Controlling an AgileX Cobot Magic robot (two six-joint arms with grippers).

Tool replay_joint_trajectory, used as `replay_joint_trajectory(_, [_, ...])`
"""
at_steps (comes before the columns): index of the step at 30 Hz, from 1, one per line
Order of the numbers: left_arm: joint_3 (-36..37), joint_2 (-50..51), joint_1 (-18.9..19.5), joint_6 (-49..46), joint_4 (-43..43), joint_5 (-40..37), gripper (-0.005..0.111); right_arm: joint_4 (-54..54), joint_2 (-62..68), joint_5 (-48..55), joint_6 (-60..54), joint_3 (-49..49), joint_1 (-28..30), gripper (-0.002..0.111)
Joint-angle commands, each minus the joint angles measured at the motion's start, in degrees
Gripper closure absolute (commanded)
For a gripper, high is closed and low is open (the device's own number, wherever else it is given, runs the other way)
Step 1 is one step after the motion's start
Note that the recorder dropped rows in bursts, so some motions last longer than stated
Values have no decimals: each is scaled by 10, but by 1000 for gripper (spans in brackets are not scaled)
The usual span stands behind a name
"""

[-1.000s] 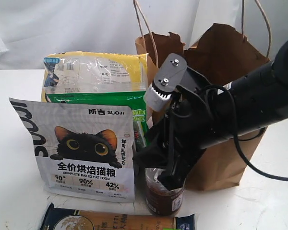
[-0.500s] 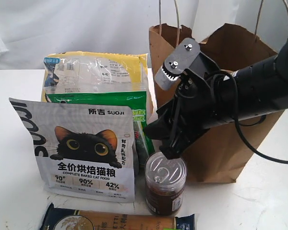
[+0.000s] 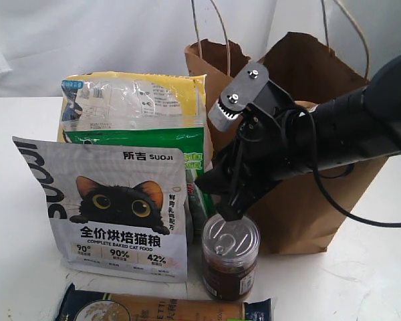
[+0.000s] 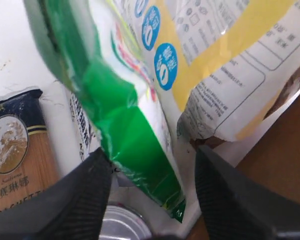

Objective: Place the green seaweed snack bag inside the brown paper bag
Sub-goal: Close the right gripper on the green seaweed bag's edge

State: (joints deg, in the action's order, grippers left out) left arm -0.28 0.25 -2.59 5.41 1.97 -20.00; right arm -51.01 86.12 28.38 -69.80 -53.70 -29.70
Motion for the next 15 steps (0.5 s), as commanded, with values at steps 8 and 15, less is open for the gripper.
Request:
replay_joint_trajectory(8, [3,-3,-3,1,1,5,107,-98,2,-10,-105,1,4,66])
replay_joint_trajectory(15, [3,-3,-3,1,1,5,107,-154,35,-27,-136,1,0,72])
